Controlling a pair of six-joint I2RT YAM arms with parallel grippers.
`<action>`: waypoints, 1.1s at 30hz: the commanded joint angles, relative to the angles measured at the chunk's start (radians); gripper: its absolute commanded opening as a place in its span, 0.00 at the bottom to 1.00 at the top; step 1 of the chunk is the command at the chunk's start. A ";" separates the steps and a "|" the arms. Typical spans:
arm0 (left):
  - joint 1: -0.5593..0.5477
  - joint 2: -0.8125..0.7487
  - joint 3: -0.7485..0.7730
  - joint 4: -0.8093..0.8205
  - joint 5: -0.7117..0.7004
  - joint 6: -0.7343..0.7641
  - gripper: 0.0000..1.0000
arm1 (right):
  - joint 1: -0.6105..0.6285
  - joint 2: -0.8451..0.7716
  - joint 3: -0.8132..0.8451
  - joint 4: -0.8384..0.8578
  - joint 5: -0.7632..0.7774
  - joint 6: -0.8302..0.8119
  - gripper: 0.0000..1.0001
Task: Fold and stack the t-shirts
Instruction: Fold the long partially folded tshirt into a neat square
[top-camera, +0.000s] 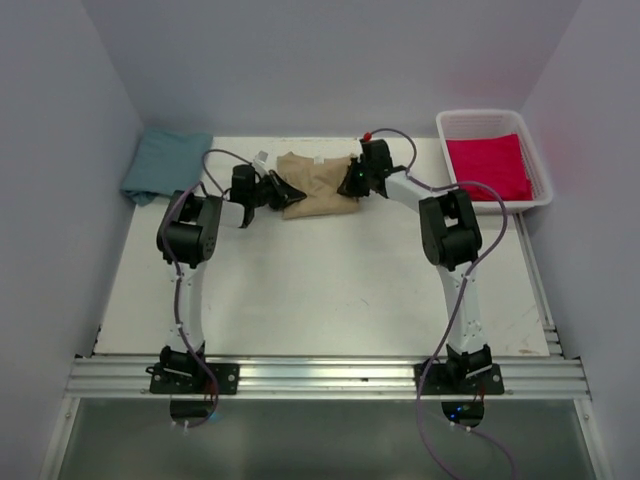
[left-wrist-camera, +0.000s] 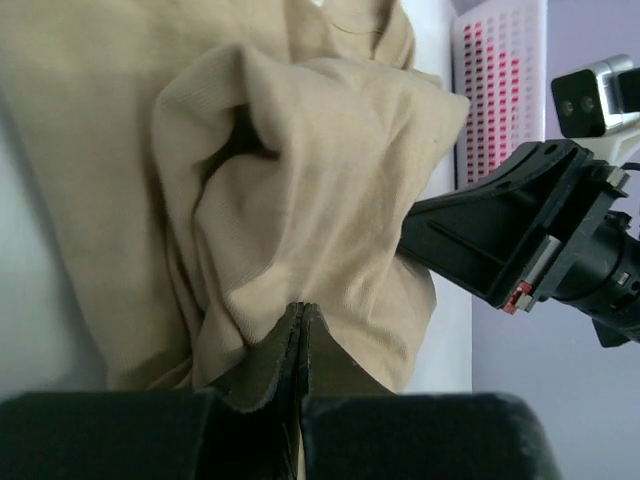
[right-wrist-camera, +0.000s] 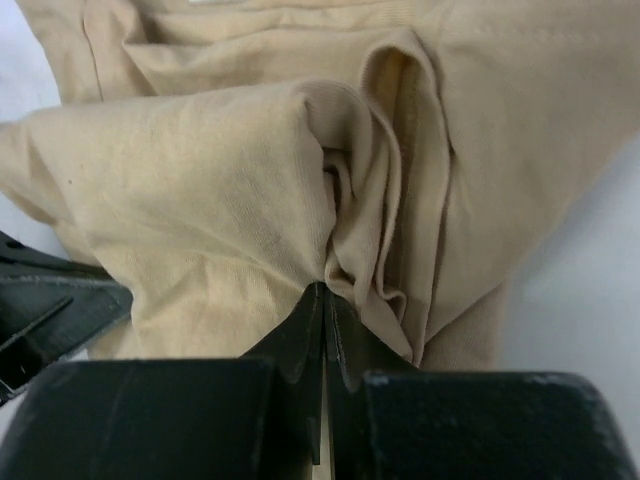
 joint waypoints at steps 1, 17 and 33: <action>-0.010 -0.137 -0.256 -0.051 -0.054 0.039 0.00 | 0.047 -0.125 -0.261 -0.063 0.076 -0.052 0.00; -0.354 -0.974 -0.978 -0.274 -0.325 0.031 0.00 | 0.173 -0.656 -0.809 -0.230 0.213 -0.084 0.00; -0.446 -1.109 -0.773 -0.560 -0.500 0.174 0.00 | 0.199 -0.856 -0.726 -0.355 0.261 -0.098 0.10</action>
